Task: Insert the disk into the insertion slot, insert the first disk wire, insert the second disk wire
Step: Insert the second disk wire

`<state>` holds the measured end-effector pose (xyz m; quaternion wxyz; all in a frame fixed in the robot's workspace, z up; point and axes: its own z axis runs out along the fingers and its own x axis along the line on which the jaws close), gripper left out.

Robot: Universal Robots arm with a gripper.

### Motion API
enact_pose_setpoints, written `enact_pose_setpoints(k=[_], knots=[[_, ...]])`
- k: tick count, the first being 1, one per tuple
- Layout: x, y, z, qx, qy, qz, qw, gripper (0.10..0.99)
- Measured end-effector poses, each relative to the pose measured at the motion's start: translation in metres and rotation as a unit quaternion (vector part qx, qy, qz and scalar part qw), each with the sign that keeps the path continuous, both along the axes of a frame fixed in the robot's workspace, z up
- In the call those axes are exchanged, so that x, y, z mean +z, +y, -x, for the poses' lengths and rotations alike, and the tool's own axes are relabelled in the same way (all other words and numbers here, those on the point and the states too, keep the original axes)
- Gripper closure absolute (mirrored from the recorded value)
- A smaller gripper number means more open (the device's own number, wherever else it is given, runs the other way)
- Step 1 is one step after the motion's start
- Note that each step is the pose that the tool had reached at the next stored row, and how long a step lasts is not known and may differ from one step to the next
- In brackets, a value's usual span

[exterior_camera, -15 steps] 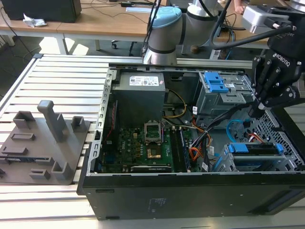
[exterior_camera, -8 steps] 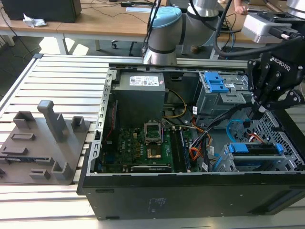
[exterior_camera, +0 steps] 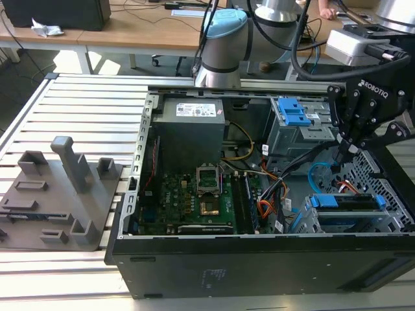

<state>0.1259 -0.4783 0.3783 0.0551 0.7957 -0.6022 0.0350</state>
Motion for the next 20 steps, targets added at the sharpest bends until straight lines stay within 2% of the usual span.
enact_pose_setpoints(k=[3, 4, 8, 11, 13, 15, 19, 20], knots=[[-0.0055, 0.0082, 0.0, 0.004, 0.0, 0.0047, 1.0, 0.98], [-0.0062, 0.0083, 0.0, 0.004, 0.0, 0.0078, 1.0, 0.98], [-0.0061, 0.0083, 0.0, 0.004, 0.0, 0.0089, 1.0, 0.973], [-0.0062, 0.0083, 0.0, 0.004, 0.0, 0.0094, 0.9999, 0.784], [-0.0065, 0.0084, 0.0, 0.004, 0.0, 0.0109, 0.9999, 0.784], [-0.011, 0.0083, 0.0, 0.004, 0.0001, 0.0197, 0.9998, 0.784], [-0.0171, 0.0083, 0.0, 0.004, 0.0001, 0.0226, 0.9997, 0.784], [-0.0188, 0.0083, 0.0, 0.004, 0.0001, 0.0256, 0.9997, 0.784]])
